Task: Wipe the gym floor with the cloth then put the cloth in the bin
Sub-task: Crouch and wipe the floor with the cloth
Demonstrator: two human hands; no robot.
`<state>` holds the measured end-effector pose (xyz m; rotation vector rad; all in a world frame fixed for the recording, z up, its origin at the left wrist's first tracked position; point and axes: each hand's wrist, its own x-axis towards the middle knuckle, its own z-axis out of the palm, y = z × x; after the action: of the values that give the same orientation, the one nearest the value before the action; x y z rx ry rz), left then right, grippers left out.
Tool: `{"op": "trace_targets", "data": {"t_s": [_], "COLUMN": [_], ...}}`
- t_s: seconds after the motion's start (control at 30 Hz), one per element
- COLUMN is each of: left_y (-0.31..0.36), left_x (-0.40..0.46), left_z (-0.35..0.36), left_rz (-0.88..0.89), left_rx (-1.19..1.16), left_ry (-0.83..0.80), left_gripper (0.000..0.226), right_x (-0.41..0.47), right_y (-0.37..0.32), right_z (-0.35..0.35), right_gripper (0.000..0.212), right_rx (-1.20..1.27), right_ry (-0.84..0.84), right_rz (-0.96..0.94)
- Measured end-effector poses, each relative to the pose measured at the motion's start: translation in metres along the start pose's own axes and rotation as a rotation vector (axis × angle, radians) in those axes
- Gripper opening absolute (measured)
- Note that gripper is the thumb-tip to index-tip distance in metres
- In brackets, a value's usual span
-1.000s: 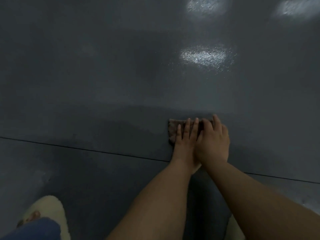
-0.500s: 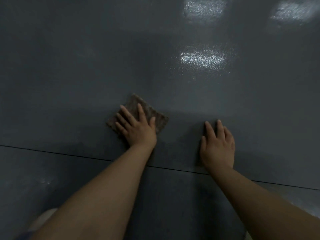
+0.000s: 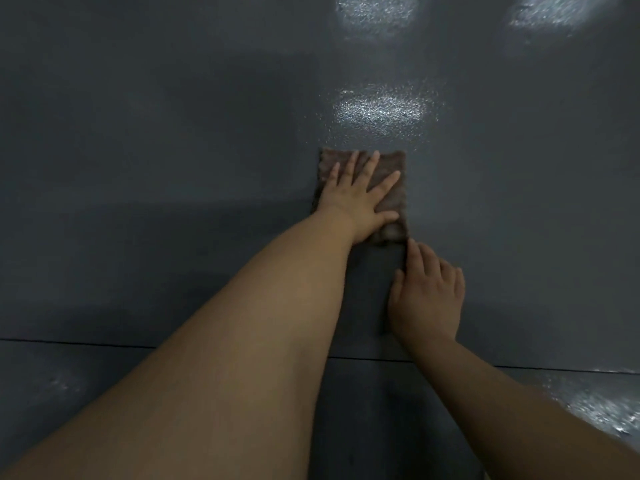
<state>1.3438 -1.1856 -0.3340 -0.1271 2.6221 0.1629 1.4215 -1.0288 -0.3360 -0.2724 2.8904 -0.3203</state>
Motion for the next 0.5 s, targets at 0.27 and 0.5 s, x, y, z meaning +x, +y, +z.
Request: {"op": "trace_targets", "data": {"t_s": [0.27,0.5], "left_y": [-0.071,0.006], "left_x": [-0.046,-0.053], "left_z": [0.024,0.041], "left_rz": [-0.562,-0.399], "left_rx": [-0.264,-0.200], "left_ry": [0.156,0.181], "left_gripper": [0.068,0.065], "right_x": [0.000,0.006], "right_y": [0.007,0.047], "right_z": [-0.014,-0.029], "right_gripper": [0.051,0.050], "right_rx": [0.118,0.268], "right_ry": [-0.043,0.201], "right_rz": [-0.027,0.259]}}
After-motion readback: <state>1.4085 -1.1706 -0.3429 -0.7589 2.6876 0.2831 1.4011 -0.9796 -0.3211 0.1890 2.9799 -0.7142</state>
